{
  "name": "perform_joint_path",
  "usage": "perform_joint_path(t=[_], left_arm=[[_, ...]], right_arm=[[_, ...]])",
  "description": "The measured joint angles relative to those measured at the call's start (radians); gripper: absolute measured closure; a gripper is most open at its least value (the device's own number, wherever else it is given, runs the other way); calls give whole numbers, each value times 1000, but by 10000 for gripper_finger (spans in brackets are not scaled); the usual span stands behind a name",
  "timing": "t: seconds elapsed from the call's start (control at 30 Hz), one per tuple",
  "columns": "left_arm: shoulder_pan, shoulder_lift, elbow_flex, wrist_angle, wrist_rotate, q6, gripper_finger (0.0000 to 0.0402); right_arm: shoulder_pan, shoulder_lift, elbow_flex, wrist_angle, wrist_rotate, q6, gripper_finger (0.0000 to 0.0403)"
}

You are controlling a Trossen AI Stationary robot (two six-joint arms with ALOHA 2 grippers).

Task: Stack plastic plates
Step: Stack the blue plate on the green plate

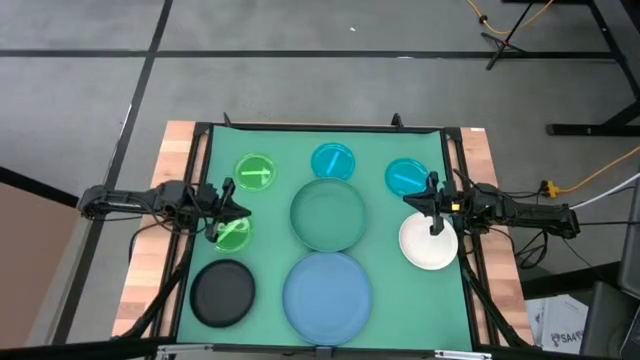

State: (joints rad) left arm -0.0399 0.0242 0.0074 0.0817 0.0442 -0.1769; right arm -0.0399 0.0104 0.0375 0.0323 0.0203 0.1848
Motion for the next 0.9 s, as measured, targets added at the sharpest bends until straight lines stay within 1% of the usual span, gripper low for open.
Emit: perform_joint_path(t=[0.1, 0.2, 0.27, 0.37, 0.5, 0.6, 0.73, 0.9], left_arm=[[0, 0, 0, 62, -44, -9, 395], [0, 0, 0, 129, -94, 2, 395], [0, 0, 0, 178, -131, 4, 395], [0, 0, 0, 233, -166, 38, 395], [0, 2, 0, 240, -218, 57, 395], [0, 23, 0, 244, -214, 47, 395], [0, 72, 0, 244, -213, 4, 395], [0, 134, 0, 244, -219, 4, 395]], right_arm=[[0, 6, 0, -8, 14, 1, 380], [0, 30, 0, -1, 49, 7, 380], [0, 57, 0, 15, 71, 19, 380], [0, 117, 0, 46, 77, 25, 380], [0, 241, 0, 148, 72, 37, 380], [1, 354, 4, 256, 58, 70, 380], [1, 531, 71, 270, 7, 79, 380], [2, 726, 176, 250, -64, 100, 380]])
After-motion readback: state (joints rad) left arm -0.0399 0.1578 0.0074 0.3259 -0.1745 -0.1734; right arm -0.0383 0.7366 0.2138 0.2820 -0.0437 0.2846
